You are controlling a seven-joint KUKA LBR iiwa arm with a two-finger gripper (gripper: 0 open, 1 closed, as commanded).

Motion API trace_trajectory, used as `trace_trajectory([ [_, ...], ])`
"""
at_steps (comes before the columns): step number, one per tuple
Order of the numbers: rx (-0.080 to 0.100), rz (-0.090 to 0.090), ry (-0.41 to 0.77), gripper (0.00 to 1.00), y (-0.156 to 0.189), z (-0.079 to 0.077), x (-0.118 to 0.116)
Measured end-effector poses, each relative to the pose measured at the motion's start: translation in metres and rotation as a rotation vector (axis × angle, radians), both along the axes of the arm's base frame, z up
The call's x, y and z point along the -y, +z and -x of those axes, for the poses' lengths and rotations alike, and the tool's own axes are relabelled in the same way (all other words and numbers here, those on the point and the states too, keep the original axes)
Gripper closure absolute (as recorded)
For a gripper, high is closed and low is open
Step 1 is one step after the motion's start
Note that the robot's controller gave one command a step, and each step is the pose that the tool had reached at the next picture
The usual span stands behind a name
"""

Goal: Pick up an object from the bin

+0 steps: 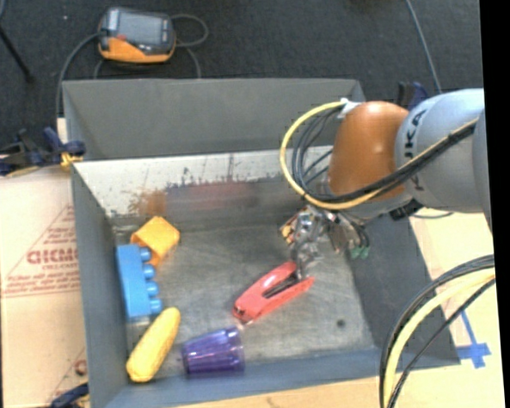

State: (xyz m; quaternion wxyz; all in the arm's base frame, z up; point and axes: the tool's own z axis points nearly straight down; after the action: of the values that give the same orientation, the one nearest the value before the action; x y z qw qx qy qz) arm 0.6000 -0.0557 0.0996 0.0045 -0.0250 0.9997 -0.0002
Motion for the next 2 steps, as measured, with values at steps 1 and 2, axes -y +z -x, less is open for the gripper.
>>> trace_trajectory([
  [1,0.002,-0.001,-0.115,1.00,0.000,0.016,-0.001],
  [2,-0.005,0.002,-0.101,1.00,0.003,0.028,0.001],
])
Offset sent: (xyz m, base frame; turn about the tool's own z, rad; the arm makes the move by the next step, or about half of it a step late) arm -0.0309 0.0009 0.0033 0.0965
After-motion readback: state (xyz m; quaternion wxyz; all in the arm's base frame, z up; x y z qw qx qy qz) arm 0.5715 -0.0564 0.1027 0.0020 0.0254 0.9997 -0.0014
